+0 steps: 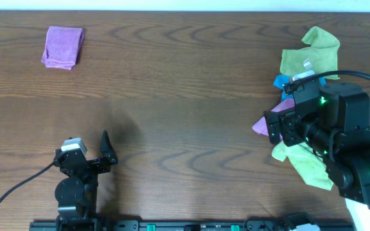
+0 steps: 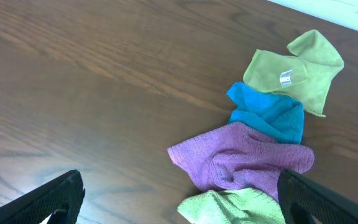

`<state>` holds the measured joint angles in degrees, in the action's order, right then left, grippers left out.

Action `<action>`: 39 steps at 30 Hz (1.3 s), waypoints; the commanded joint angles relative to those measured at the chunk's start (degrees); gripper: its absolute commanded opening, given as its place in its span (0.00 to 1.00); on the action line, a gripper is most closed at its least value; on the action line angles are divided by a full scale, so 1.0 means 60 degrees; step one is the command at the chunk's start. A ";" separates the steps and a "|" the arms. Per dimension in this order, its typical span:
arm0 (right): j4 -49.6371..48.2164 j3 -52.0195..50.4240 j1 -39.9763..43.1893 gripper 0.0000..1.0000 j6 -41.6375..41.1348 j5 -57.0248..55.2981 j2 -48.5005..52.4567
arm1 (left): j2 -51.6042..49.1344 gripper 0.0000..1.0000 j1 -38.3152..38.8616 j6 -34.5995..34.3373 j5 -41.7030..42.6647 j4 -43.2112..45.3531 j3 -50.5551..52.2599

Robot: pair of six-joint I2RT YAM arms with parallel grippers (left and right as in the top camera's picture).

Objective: Fold the cloth

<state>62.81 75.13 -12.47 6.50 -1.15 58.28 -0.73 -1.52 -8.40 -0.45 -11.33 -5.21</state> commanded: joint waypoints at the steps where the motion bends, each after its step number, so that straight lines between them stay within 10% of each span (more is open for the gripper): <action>1: 0.0000 -0.0018 0.0011 0.99 0.0069 -0.0087 0.0004 | 0.0076 0.95 -0.0062 -0.0066 -0.0175 -0.0025 0.0306; 19: 0.0164 -0.0025 0.0142 0.99 0.0430 -0.1009 -0.0601 | 0.0076 0.95 -0.0062 -0.0066 -0.0175 -0.0025 0.0306; 39: -0.1202 -0.4772 0.1891 0.99 -0.0102 0.0885 -0.7577 | 0.0076 0.95 -0.0062 -0.0066 -0.0175 -0.0025 0.0306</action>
<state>57.45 50.54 -1.89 7.86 2.66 15.53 -0.62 -1.52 -8.80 -0.47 -11.22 -5.17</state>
